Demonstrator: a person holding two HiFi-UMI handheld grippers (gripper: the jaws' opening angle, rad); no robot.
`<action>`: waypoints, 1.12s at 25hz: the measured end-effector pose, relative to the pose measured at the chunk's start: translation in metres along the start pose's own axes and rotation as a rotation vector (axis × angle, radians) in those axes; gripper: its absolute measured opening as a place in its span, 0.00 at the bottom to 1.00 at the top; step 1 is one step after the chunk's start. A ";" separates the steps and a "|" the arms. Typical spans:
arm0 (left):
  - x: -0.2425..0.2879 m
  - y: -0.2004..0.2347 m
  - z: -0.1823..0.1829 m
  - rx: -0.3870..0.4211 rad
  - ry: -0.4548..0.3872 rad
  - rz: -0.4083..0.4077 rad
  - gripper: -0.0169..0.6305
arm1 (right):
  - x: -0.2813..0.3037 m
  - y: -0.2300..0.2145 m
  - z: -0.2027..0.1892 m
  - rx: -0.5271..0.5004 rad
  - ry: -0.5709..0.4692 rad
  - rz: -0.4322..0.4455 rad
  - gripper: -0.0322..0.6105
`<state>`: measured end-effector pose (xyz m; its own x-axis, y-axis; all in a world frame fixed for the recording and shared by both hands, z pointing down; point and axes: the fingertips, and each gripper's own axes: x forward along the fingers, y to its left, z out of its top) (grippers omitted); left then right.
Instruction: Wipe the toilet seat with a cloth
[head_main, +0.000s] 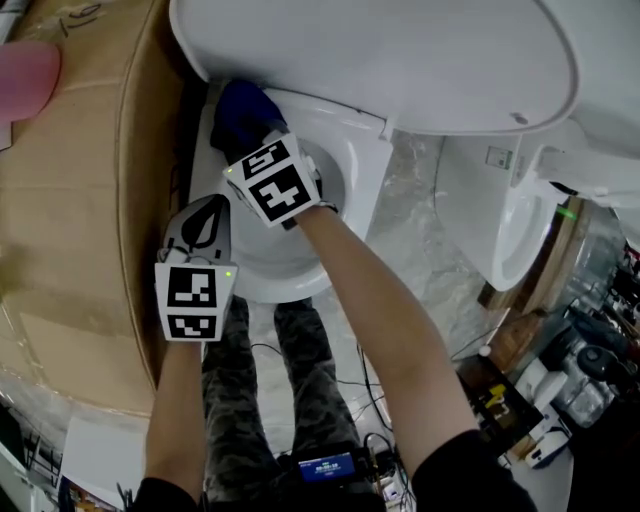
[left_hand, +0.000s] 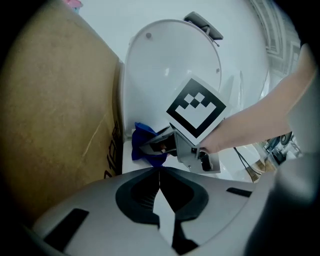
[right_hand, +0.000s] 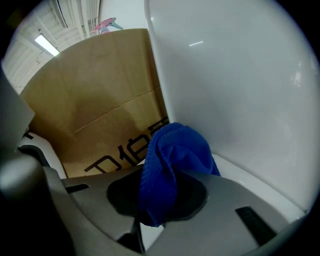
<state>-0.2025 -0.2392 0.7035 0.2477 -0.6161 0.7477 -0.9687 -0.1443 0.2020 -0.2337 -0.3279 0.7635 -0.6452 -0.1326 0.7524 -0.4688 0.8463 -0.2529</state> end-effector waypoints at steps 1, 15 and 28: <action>0.000 0.000 -0.002 -0.009 0.000 -0.002 0.04 | 0.002 0.006 -0.001 -0.011 0.006 0.010 0.13; -0.017 0.004 -0.062 -0.075 0.048 0.140 0.04 | 0.010 0.062 -0.035 -0.067 0.059 0.144 0.13; -0.044 -0.004 -0.118 -0.162 0.055 0.221 0.04 | -0.006 0.119 -0.086 -0.164 0.143 0.223 0.13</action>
<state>-0.2071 -0.1200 0.7448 0.0354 -0.5751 0.8173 -0.9851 0.1177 0.1254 -0.2334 -0.1822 0.7818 -0.6246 0.1296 0.7701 -0.2142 0.9199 -0.3285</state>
